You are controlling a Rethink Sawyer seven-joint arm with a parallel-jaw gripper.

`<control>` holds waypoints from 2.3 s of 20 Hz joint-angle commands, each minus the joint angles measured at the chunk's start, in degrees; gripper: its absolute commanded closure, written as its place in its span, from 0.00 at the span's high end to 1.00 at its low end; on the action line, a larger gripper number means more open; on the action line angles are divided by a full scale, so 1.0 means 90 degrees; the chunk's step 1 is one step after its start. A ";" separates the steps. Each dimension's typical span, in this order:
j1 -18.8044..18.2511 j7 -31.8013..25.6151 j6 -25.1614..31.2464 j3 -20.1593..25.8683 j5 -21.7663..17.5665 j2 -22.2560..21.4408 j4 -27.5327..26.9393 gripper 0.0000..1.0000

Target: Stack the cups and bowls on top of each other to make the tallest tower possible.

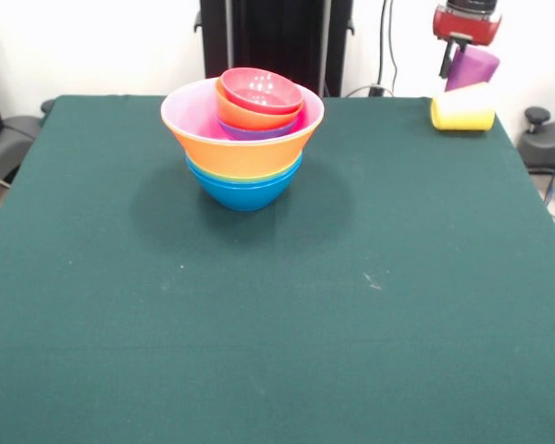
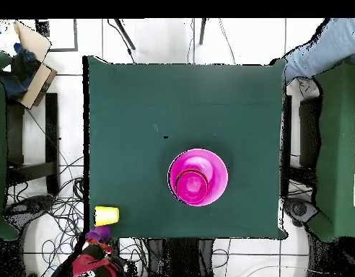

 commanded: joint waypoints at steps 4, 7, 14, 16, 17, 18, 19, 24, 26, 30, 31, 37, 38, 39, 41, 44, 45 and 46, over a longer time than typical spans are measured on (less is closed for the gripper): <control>-0.0313 0.0112 0.0439 0.0255 -0.0313 0.0208 -0.0868 0.00; -0.0314 0.0117 0.0414 0.0232 -0.0304 0.0301 -0.0977 0.00; -0.0284 0.0053 0.0663 0.0156 -0.0229 0.0262 -0.1154 0.00; -0.0339 0.0032 0.0694 0.0184 -0.0280 0.0269 -0.1197 0.00; -0.0306 0.0039 0.0685 0.0178 -0.0276 0.0280 -0.1204 0.00; -0.0320 0.0034 0.0679 0.0172 -0.0297 0.0290 -0.1217 0.00; -0.0374 0.0001 0.0671 0.0171 -0.0345 0.0325 -0.1257 0.00; -0.0574 -0.0057 0.0714 0.0174 -0.0547 0.0262 -0.1274 0.00; -0.0612 -0.0051 0.0729 0.0182 -0.0604 0.0239 -0.1278 0.00; -0.0660 -0.0015 0.0672 0.0203 -0.0725 0.0252 -0.1255 0.00; -0.0680 -0.0012 0.0666 0.0200 -0.0765 0.0241 -0.1237 0.00; -0.1017 -0.0169 0.0737 0.0222 -0.1130 0.0260 -0.1372 0.00; -0.1156 -0.0231 0.0751 0.0235 -0.1244 0.0287 -0.1431 0.00; -0.1176 -0.0238 0.0773 0.0216 -0.1278 0.0276 -0.1452 0.00; -0.1220 -0.0243 0.0806 0.0216 -0.1358 0.0281 -0.1511 0.00; -0.1314 -0.0283 0.0945 0.0212 -0.1438 0.0312 -0.1685 0.00; -0.1310 -0.0278 0.0986 0.0203 -0.1451 0.0295 -0.1708 0.00; -0.1314 -0.0274 0.1012 0.0200 -0.1467 0.0286 -0.1730 0.00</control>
